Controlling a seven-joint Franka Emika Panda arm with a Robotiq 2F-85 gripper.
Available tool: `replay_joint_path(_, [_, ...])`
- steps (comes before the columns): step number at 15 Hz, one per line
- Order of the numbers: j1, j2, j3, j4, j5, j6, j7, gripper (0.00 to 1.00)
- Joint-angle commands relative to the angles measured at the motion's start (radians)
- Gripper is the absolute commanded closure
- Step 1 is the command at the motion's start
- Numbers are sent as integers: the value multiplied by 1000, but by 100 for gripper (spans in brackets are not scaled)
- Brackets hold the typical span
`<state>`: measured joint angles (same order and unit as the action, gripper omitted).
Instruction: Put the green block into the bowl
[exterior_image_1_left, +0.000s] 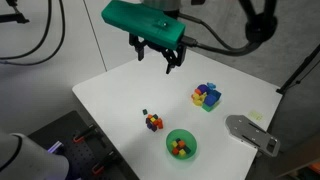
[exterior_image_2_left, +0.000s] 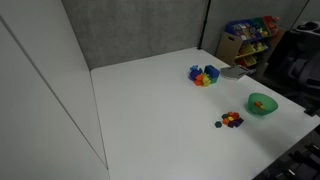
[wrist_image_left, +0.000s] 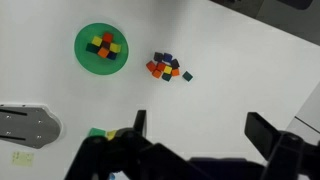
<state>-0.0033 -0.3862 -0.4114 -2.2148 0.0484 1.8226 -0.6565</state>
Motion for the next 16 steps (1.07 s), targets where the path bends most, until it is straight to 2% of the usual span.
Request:
replay_joint_path(1, [-44, 8, 37, 3, 16, -3, -14, 0])
replay_joint_path(3, [-44, 12, 44, -1, 15, 0, -15, 0])
replay_joint_path(9, [-42, 25, 133, -62, 13, 42, 35, 0])
replay_joint_path(16, [-9, 46, 232, -204, 68, 224, 168, 0])
